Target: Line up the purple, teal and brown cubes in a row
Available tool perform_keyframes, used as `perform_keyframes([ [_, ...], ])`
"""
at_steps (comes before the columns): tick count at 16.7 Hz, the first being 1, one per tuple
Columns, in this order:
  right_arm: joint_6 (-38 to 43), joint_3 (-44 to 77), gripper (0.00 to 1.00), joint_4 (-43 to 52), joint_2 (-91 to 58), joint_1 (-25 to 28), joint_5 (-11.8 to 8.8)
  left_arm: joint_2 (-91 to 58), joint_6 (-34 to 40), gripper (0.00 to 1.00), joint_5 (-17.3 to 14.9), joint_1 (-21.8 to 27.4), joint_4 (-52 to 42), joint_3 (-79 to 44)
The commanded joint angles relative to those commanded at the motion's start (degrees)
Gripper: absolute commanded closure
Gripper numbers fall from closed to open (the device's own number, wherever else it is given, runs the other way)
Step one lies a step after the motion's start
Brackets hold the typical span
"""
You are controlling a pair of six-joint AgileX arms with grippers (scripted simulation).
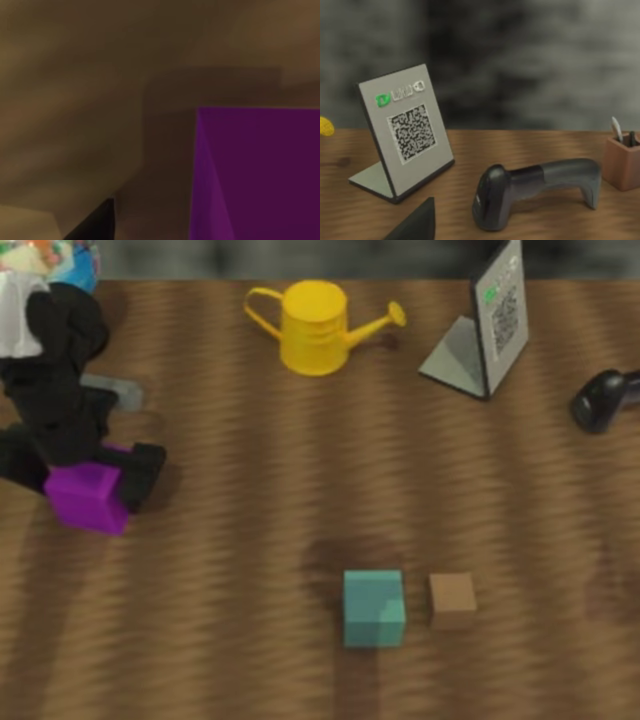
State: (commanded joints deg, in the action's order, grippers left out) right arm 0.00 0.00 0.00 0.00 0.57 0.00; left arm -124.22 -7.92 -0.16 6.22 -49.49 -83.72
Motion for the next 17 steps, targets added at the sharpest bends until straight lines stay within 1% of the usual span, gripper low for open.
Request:
perform_keyframes([
  [12, 0.00, 0.00, 0.00, 0.00, 0.00, 0.00, 0.00, 0.00, 0.00, 0.98, 0.00, 0.00, 0.00, 0.00],
  [13, 0.00, 0.00, 0.00, 0.00, 0.00, 0.00, 0.00, 0.00, 0.00, 1.00, 0.00, 0.00, 0.00, 0.00],
  [17, 0.00, 0.00, 0.00, 0.00, 0.00, 0.00, 0.00, 0.00, 0.00, 1.00, 0.00, 0.00, 0.00, 0.00],
])
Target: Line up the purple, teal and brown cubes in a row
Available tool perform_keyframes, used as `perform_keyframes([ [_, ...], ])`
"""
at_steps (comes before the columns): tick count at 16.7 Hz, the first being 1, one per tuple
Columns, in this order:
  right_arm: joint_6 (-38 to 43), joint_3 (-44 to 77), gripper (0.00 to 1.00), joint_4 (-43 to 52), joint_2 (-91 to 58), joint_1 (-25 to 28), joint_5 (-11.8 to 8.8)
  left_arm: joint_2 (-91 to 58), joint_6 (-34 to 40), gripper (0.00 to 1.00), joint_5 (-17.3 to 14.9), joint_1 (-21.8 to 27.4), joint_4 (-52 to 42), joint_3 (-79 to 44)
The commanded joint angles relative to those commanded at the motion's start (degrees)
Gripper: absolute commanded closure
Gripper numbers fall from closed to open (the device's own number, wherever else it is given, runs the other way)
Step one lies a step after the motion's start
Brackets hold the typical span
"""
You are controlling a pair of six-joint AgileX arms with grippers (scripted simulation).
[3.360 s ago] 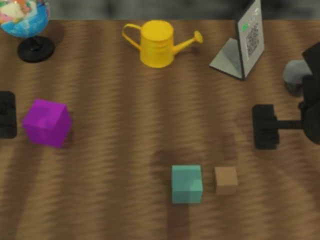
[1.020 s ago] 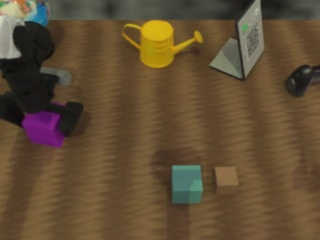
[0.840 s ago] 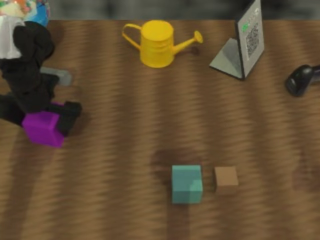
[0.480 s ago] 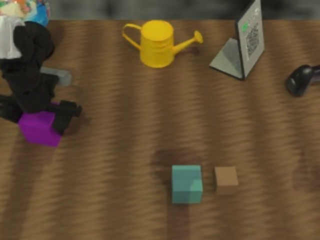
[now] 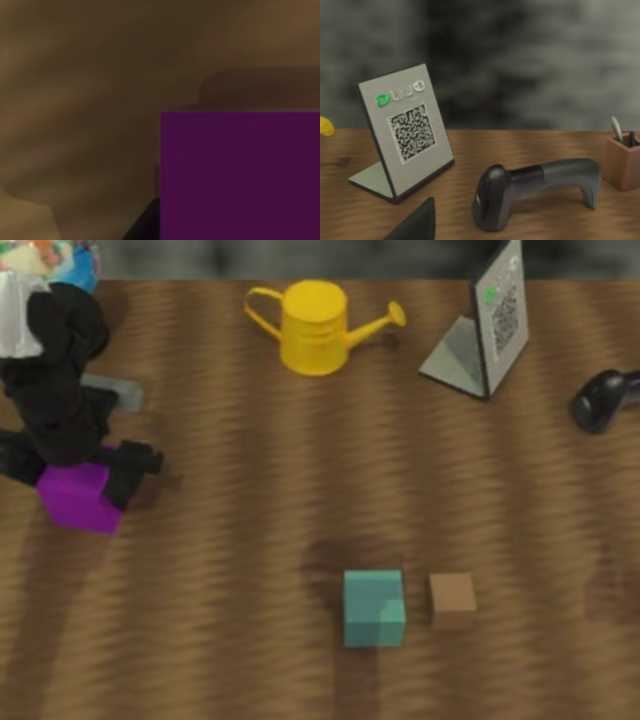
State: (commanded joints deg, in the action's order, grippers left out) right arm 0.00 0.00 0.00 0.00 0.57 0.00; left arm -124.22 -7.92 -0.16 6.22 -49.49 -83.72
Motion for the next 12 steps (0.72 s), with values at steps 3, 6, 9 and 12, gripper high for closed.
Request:
perform_keyframes([
  [3, 0.00, 0.00, 0.00, 0.00, 0.00, 0.00, 0.00, 0.00, 0.00, 1.00, 0.00, 0.00, 0.00, 0.00],
  [6, 0.00, 0.00, 0.00, 0.00, 0.00, 0.00, 0.00, 0.82, -0.05, 1.00, -0.04, -0.08, -1.19, -0.91],
  [9, 0.00, 0.00, 0.00, 0.00, 0.00, 0.00, 0.00, 2.57, 0.12, 1.00, -0.03, -0.58, -6.48, -4.23],
  [12, 0.00, 0.00, 0.00, 0.00, 0.00, 0.00, 0.00, 4.77, 0.15, 1.00, -0.02, -0.99, -12.57, -7.80],
])
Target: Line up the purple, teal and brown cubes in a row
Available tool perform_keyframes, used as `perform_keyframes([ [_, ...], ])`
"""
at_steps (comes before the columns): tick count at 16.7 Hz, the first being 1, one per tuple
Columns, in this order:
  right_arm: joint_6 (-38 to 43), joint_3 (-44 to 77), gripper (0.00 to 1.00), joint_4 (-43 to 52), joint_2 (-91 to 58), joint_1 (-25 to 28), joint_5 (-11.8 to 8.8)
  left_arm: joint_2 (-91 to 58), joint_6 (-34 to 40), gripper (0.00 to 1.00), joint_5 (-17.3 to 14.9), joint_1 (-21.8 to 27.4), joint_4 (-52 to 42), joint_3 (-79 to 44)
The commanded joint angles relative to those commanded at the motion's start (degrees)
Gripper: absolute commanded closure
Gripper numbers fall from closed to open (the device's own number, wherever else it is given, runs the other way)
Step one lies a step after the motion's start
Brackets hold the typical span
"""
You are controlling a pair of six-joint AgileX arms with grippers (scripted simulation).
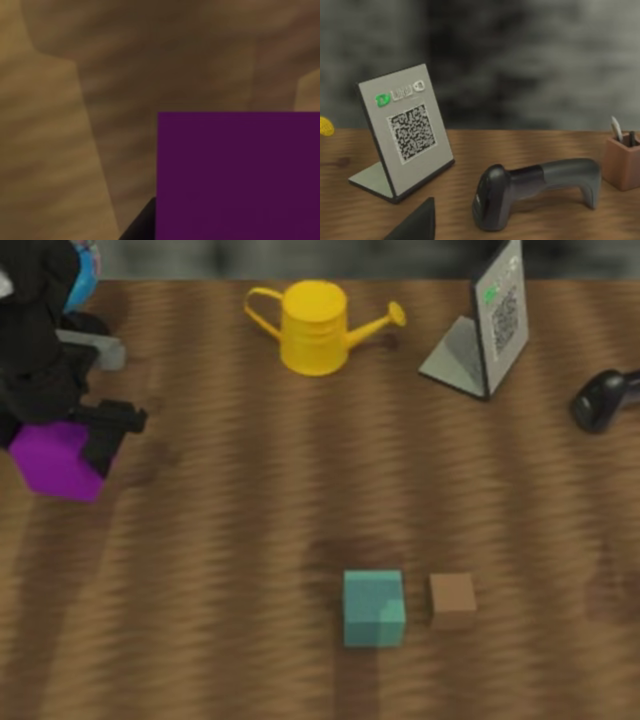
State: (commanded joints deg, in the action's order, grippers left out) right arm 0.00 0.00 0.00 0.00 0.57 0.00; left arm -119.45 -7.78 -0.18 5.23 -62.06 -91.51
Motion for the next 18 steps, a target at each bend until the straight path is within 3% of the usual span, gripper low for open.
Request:
perform_keyframes([
  [6, 0.00, 0.00, 0.00, 0.00, 0.00, 0.00, 0.00, 0.68, 0.03, 1.00, 0.03, 0.31, -1.39, -0.94],
  [9, 0.00, 0.00, 0.00, 0.00, 0.00, 0.00, 0.00, 1.78, 3.90, 1.00, 0.09, 3.50, -1.42, 0.12],
  [18, 0.00, 0.00, 0.00, 0.00, 0.00, 0.00, 0.00, 11.02, 37.00, 1.00, 0.26, 25.84, -1.36, 10.35],
])
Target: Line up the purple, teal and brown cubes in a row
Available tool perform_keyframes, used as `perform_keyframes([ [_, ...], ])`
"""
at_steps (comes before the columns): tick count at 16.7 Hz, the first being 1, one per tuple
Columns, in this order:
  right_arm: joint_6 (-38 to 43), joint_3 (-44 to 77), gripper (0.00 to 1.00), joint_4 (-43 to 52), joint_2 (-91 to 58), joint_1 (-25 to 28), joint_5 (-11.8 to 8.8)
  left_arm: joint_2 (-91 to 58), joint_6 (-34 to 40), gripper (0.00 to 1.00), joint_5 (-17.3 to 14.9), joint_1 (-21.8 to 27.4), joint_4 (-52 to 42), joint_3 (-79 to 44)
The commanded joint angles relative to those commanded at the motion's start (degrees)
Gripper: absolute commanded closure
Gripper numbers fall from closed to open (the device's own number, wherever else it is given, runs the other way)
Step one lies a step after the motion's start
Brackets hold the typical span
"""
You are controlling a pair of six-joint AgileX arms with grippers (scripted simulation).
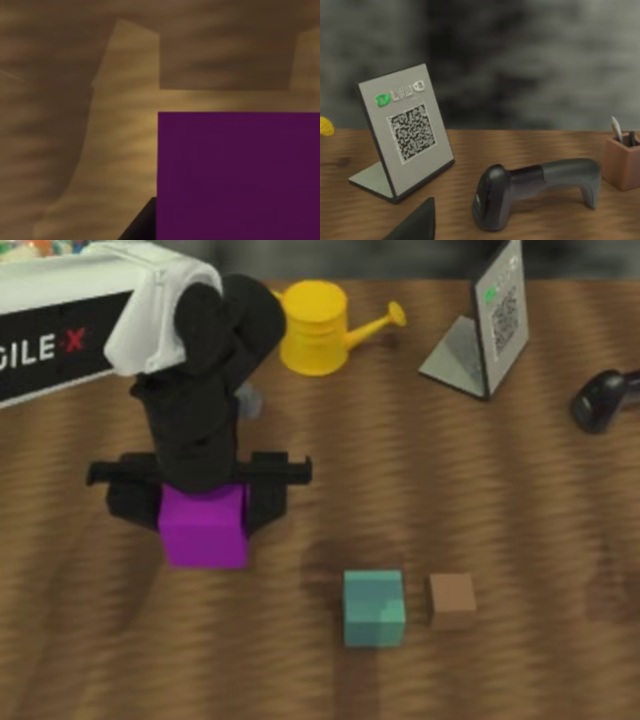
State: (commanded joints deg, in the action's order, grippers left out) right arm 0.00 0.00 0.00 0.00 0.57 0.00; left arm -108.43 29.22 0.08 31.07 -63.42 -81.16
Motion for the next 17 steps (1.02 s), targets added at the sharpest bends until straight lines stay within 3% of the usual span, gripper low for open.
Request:
perform_keyframes([
  [5, 0.00, 0.00, 0.00, 0.00, 0.00, 0.00, 0.00, 3.92, 8.97, 1.00, 0.18, 7.40, 0.62, 3.54],
  [11, 0.00, 0.00, 0.00, 0.00, 0.00, 0.00, 0.00, 3.40, 8.78, 1.00, 0.19, 7.24, 1.56, 4.10],
  [17, 0.00, 0.00, 0.00, 0.00, 0.00, 0.00, 0.00, -0.40, 8.75, 1.00, 0.14, 7.17, 13.40, 11.61],
])
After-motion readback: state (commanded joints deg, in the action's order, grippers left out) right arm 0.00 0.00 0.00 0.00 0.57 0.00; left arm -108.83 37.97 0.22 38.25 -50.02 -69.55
